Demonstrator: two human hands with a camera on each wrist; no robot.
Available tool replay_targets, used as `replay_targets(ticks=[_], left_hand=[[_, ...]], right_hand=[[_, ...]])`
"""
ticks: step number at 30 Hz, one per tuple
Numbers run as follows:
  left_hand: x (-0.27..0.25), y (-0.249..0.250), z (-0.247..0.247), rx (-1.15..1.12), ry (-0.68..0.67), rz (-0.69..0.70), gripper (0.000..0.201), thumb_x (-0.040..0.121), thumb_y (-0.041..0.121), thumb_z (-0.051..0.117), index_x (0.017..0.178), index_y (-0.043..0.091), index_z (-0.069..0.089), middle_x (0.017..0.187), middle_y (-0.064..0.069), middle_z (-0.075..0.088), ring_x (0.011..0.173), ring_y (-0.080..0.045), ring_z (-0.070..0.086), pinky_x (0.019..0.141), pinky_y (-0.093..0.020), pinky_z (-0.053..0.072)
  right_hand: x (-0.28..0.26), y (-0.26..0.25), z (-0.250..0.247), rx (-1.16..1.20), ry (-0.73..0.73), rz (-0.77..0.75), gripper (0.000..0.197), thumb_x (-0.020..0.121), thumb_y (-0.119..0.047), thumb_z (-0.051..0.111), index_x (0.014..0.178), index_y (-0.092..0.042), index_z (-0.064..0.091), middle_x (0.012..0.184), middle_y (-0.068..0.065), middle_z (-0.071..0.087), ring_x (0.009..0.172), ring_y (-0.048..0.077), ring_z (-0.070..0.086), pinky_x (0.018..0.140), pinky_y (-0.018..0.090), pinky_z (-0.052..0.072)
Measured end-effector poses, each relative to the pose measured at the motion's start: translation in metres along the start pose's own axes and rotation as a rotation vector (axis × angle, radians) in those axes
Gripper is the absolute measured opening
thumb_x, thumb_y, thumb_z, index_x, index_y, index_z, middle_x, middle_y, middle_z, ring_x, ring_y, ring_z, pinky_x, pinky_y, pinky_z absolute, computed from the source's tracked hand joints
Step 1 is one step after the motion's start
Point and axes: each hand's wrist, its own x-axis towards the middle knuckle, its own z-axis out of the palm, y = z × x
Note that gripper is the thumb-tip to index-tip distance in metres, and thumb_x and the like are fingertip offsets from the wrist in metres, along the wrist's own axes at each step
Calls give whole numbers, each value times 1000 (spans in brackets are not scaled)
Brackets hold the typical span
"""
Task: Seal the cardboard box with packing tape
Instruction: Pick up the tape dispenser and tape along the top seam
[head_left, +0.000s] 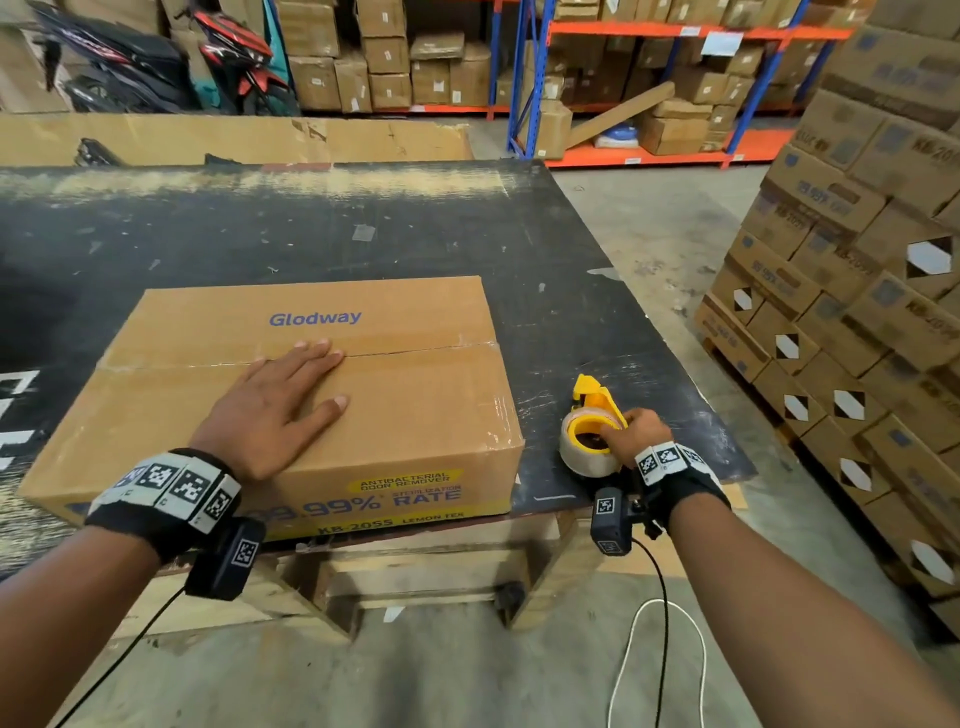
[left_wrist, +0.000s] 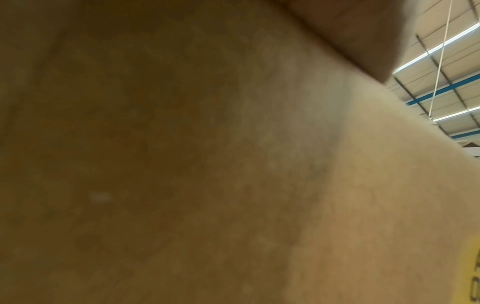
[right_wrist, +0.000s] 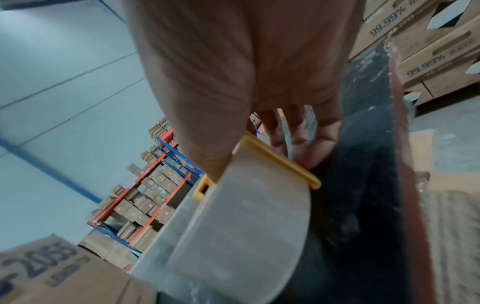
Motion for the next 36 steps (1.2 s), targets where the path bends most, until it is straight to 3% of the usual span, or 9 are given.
replay_targets(ticks=[7,11,13,18,20,23,28,34,36], left_hand=[[-1,1,-2,-12,20,-6,79,89,75,23,158,36,27,168,11,27,157,-11,19,128,-43,14],[-3,5,-3,-18,14,-9,77,90,73,22,158,37,27,168,12,25,157,-11,19,129,-44,12],[-3,5,-3,-15,18,-10,76,91,72,23,158,37,27,168,12,25,157,-11,18,129,-42,11],[-3,7,-2,-3,17,-13,72,93,69,25,158,37,26,169,13,22,158,-10,15,129,-40,8],[-3,7,-3,8,26,-9,72,93,69,24,158,37,25,169,13,22,158,-10,15,129,-41,8],[-4,9,-4,14,31,-8,72,94,67,25,159,36,25,170,12,20,158,-11,13,129,-42,7],[-5,5,-8,-195,35,3,68,93,56,47,152,26,37,164,3,36,155,-16,24,127,-41,12],[9,-45,-53,-849,253,-303,27,90,29,64,107,12,53,102,3,70,95,-7,68,90,-24,52],[20,-58,-69,-990,233,-406,25,84,33,60,103,19,52,93,0,74,96,-19,73,97,-45,57]], right_hand=[[-6,3,-28,559,-118,-92,14,79,-15,59,65,-15,62,71,12,58,68,27,53,65,36,45],[-30,-31,-71,863,-182,-282,44,88,9,51,118,-22,58,82,3,61,62,12,56,47,25,49],[-45,-62,-87,883,-247,-451,48,91,4,54,125,-29,56,87,0,62,62,10,55,50,24,49],[-75,-168,-83,515,-231,-904,45,89,-44,68,131,-42,53,74,20,56,60,21,53,59,37,46],[-87,-207,-59,366,-236,-1063,51,91,-41,68,139,-33,50,74,-3,57,62,6,53,63,24,45],[-107,-257,-16,177,-219,-1226,54,93,-36,68,142,-31,46,123,-20,62,102,-5,61,87,18,47],[-116,-300,35,-92,-244,-1280,58,91,-53,58,144,-43,35,134,3,57,114,25,58,96,48,50],[-113,-303,43,-155,-236,-1306,60,94,-48,59,147,-42,32,137,-1,54,116,19,56,95,42,49],[-113,-302,44,-170,-230,-1303,61,94,-50,59,147,-44,30,137,-1,54,114,19,56,95,43,49]])
